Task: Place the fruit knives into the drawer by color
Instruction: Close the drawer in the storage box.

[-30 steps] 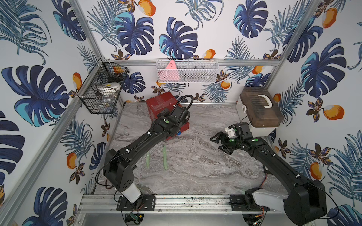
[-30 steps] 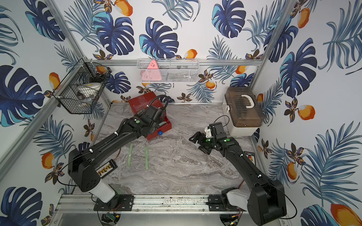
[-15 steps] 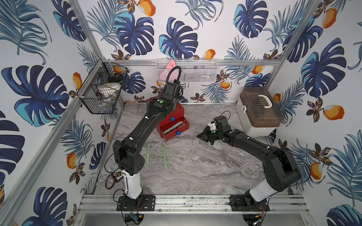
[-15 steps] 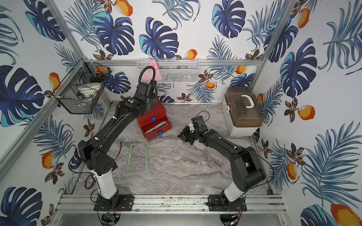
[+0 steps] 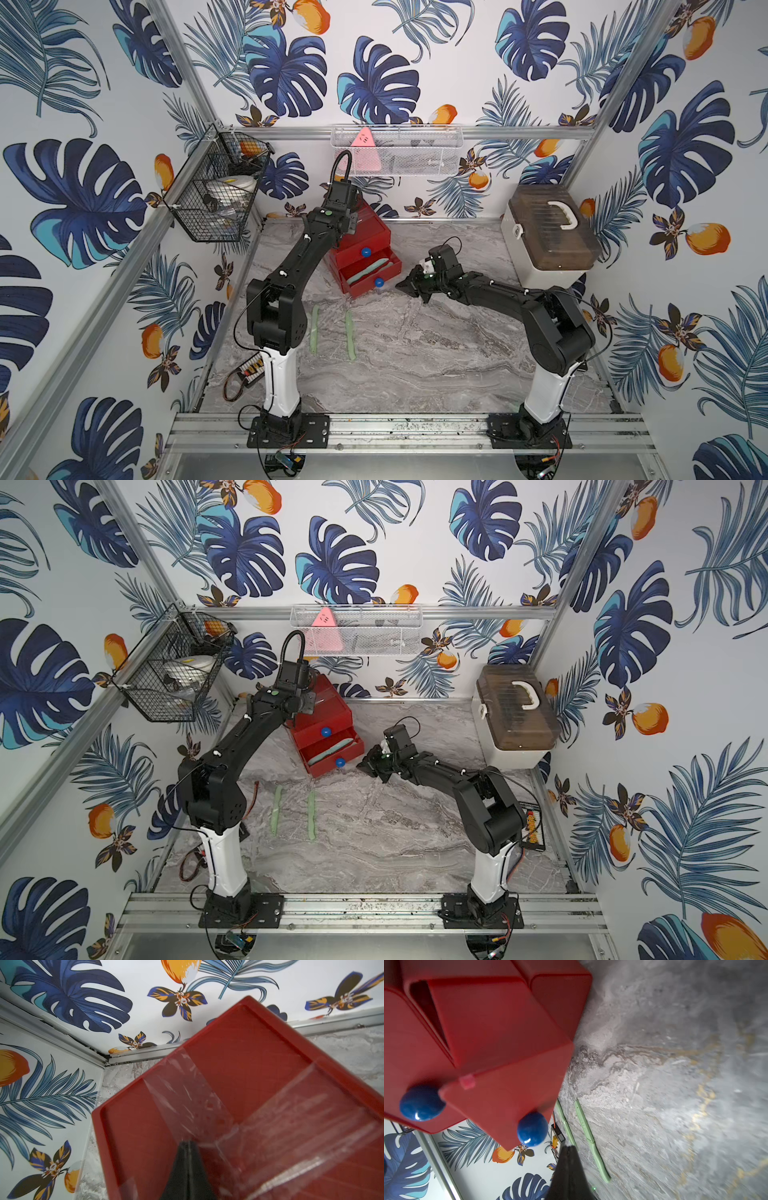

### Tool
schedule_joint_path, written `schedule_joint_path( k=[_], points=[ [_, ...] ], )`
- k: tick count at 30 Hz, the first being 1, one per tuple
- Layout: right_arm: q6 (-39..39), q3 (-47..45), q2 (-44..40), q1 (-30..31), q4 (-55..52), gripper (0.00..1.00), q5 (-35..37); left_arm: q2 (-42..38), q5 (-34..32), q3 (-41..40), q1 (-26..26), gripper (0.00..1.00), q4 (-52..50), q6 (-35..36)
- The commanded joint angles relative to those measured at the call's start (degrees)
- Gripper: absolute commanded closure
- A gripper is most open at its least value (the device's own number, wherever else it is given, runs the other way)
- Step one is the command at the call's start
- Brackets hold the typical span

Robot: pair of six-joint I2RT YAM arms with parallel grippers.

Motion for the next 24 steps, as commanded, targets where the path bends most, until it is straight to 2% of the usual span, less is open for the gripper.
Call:
schedule_joint_path(
  k=[1,10,16,20,24],
  points=[
    [1.5,3.6,3.5,0.5,4.4,1.00,-0.4,0.6,4.5,-3.5,0.8,1.00,-5.8,-2.1],
    [3.3,17.3,16.1,3.3,7.1,1.00,-1.1,-1.0,6.8,-10.1,1.0,1.00,-4.2,-2.4],
    [5.7,22.7,21.5,4.2,11.8,1.00,-0.7,-2.3,7.6,-12.7,1.0,1.00,-3.9,-2.1],
    [7.0,21.4,21.9,4.4,17.3,1.00,-1.1,-3.2,8.1,-14.4,1.0,1.00,-3.6,-1.6],
    [8.4,12.9,18.8,4.9,26.1,1.00,0.1,-3.7,8.1,-15.4,1.0,1.00,-3.6,-1.2]
  ],
)
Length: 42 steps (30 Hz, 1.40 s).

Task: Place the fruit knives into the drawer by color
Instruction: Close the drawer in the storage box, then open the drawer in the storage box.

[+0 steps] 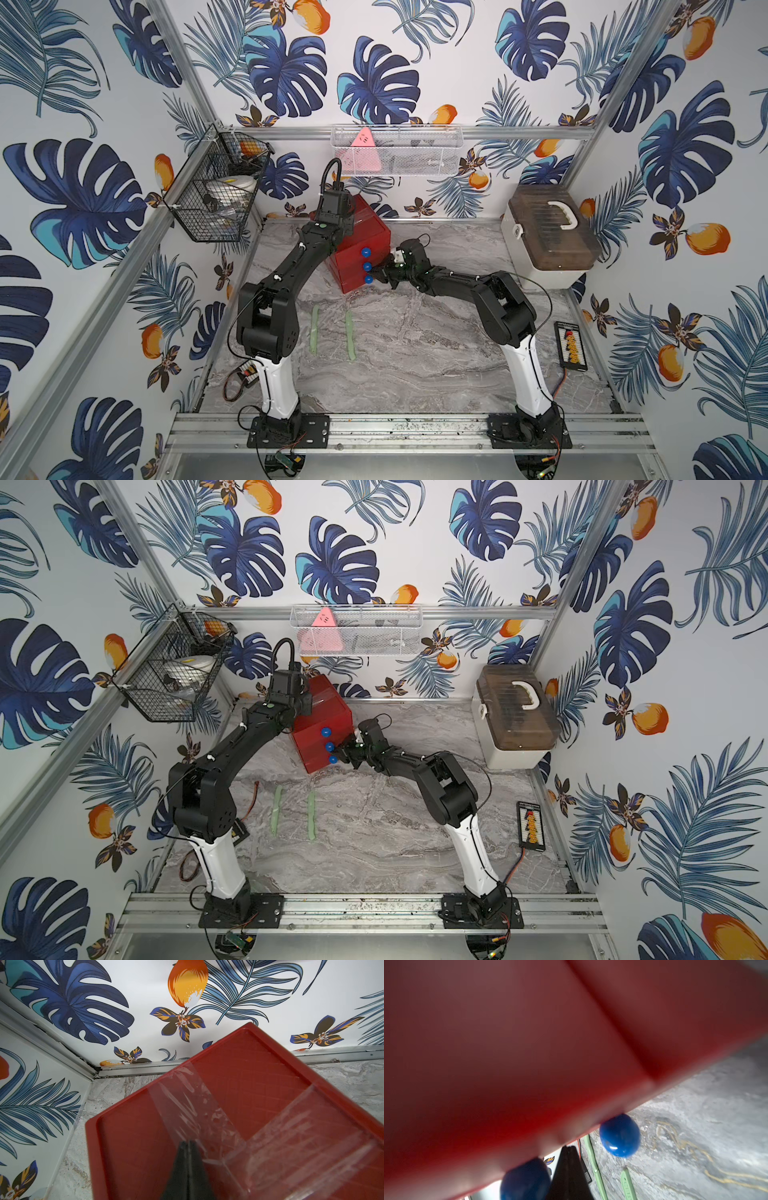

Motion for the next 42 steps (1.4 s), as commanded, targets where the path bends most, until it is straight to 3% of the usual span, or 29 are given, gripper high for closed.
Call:
schedule_joint_path(
  k=[1,5,6,7,8,9,10,16,42],
  points=[
    [2.7,-6.3,-2.7,0.8,12.0,1.00,1.1,1.1,4.8,-1.9,0.0,1.00,-19.3,0.2],
    [4.9,-13.8,-4.3,1.3,20.4,1.00,2.9,0.9,4.9,-2.1,0.0,1.00,-19.2,0.4],
    [5.4,-15.0,-4.3,1.4,21.6,0.93,3.2,0.8,4.9,-2.1,0.0,1.00,-19.2,0.4],
    [6.0,-15.8,-4.0,1.6,22.5,0.63,3.4,0.7,5.0,-2.1,0.0,1.00,-19.2,0.5],
    [6.6,-16.3,-3.5,1.7,23.3,0.42,3.7,0.7,4.9,-2.1,0.1,1.00,-19.2,0.5],
    [7.2,-16.8,-3.1,1.8,24.1,0.24,4.0,0.7,5.0,-2.1,0.0,1.00,-19.4,0.6],
    [7.7,-17.0,-2.5,1.9,24.3,0.19,4.2,0.6,4.9,-2.0,0.0,1.00,-19.3,0.6],
    [8.5,-15.7,0.5,2.0,25.3,0.20,4.8,0.3,5.1,-3.0,0.0,1.00,-19.2,0.7],
    [7.6,-5.2,8.7,0.6,26.4,0.55,6.9,-1.2,6.8,-7.8,0.0,1.00,-18.0,2.0]
  ],
)
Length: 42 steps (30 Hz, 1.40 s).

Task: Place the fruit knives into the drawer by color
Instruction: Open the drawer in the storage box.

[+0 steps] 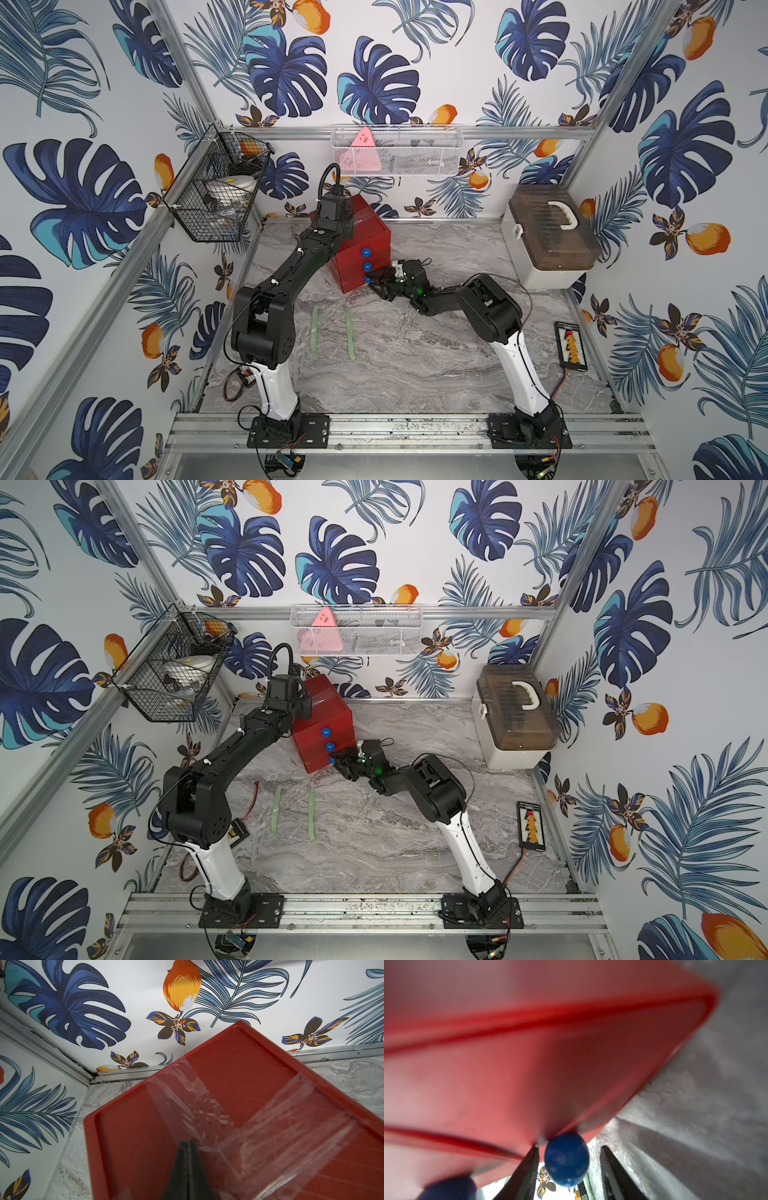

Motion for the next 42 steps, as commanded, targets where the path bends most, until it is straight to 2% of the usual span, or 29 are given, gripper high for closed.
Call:
schedule_joint_path(
  k=[1,6,9,22,30,33,34,36,37,39,40,42],
  points=[
    [-0.1,1.7,1.0,-0.3,2.0,0.59,2.0,1.7,5.1,-2.0,0.0,1.00,-23.3,0.6],
    [-0.5,2.7,1.4,-0.3,1.1,0.81,1.6,2.1,5.1,-2.3,0.0,1.00,-23.3,0.9],
    [0.0,1.0,0.8,-0.3,2.2,0.85,1.2,2.2,5.1,-2.3,0.1,1.00,-23.1,0.9],
    [1.6,-16.6,-6.5,0.4,8.4,0.87,-0.3,2.2,5.1,-2.3,0.8,1.00,-22.9,0.8],
    [1.4,-21.5,-9.2,1.3,9.3,0.85,-0.7,1.2,5.3,-3.0,1.1,1.00,-22.7,0.4],
    [1.9,-21.7,-9.7,1.4,9.6,0.79,-0.9,0.8,5.4,-3.0,1.1,1.00,-22.8,0.2],
    [2.1,-21.9,-10.1,1.4,9.6,0.73,-0.9,0.7,5.2,-3.0,1.1,1.00,-22.8,0.0],
    [3.3,-22.8,-10.9,1.6,10.2,0.69,-0.4,0.4,5.0,-3.0,1.1,1.00,-22.8,-0.2],
    [3.8,-23.3,-11.2,1.6,10.8,0.62,-0.1,0.4,4.9,-2.9,1.1,1.00,-22.8,-0.4],
    [4.4,-24.0,-11.8,1.5,11.3,0.34,0.2,0.3,5.3,-2.1,1.1,1.00,-23.3,-0.9],
    [4.4,-24.1,-12.2,1.5,11.1,0.25,0.1,0.2,5.3,-1.8,1.1,0.99,-23.2,-1.0],
    [4.3,-24.6,-13.4,1.4,10.5,0.09,0.0,0.0,6.0,-0.8,1.1,0.80,-23.5,-1.7]
  ],
)
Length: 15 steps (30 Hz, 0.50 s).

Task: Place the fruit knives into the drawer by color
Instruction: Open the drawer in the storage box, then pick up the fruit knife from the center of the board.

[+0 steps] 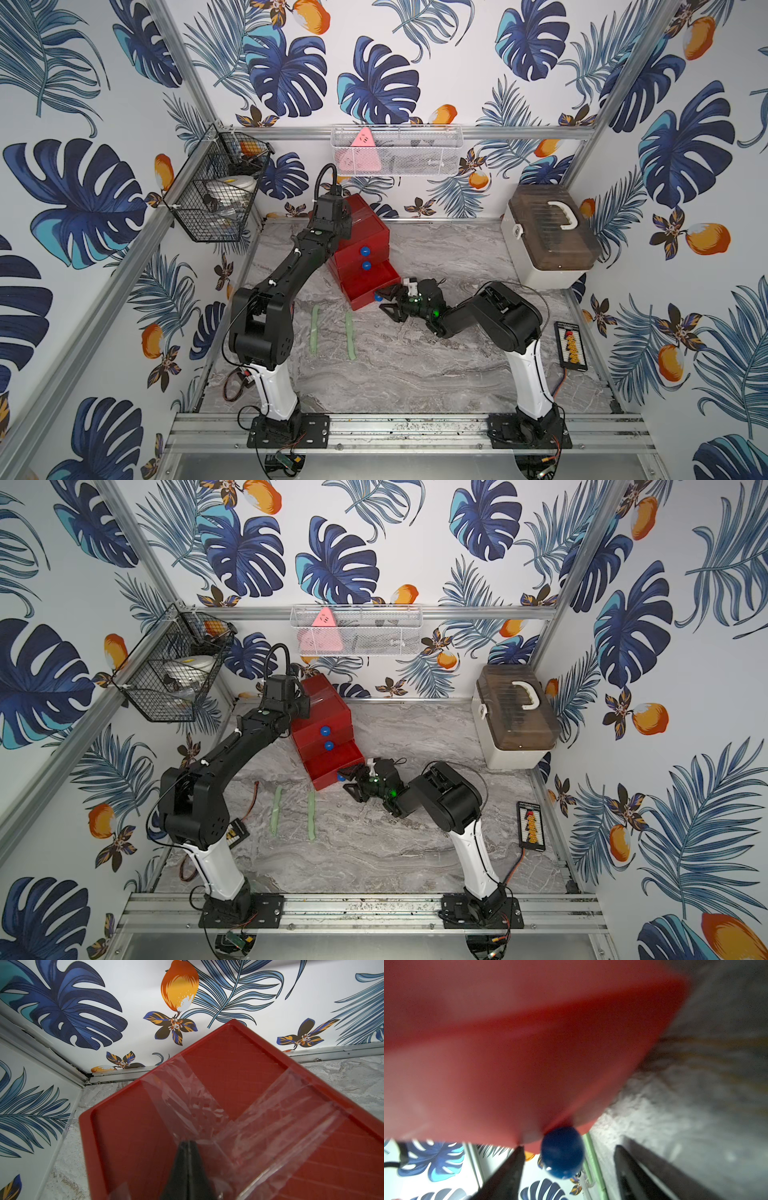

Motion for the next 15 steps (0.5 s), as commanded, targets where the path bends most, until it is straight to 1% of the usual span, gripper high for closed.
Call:
schedule_joint_path(
  k=[1,2,3,4,5,6,7,11,15],
  points=[
    [1.0,-1.2,-1.9,0.0,-1.3,0.05,0.3,1.2,3.6,0.4,0.0,0.67,-23.7,-2.0],
    [1.0,-1.8,-2.8,0.0,-1.5,0.01,0.4,1.2,4.0,1.2,-0.1,0.54,-24.2,-2.5],
    [0.8,-2.7,-3.9,0.0,-1.6,0.00,0.5,1.2,4.2,2.3,-0.1,0.40,-24.7,-3.1],
    [0.6,-3.5,-4.9,0.0,-1.9,0.00,0.6,1.1,4.3,3.1,-0.1,0.31,-25.3,-3.6],
    [0.4,-4.6,-6.2,0.0,-2.2,0.00,0.9,0.9,4.1,4.1,-0.3,0.21,-26.1,-4.2],
    [0.3,-5.7,-7.4,0.1,-2.2,0.00,1.1,0.5,4.0,4.8,-0.5,0.07,-26.7,-4.6],
    [0.3,-6.8,-8.0,0.1,-2.0,0.00,1.2,-0.1,3.8,5.2,-0.7,0.01,-27.1,-4.8],
    [-1.3,-11.2,-13.3,0.1,-1.8,0.00,0.7,-4.5,2.8,5.6,-0.9,0.01,-28.3,-5.7],
    [-5.5,-13.2,-19.1,0.3,-6.3,0.00,-0.5,-10.3,1.2,4.2,-0.9,0.01,-30.8,-5.5]
  ],
)
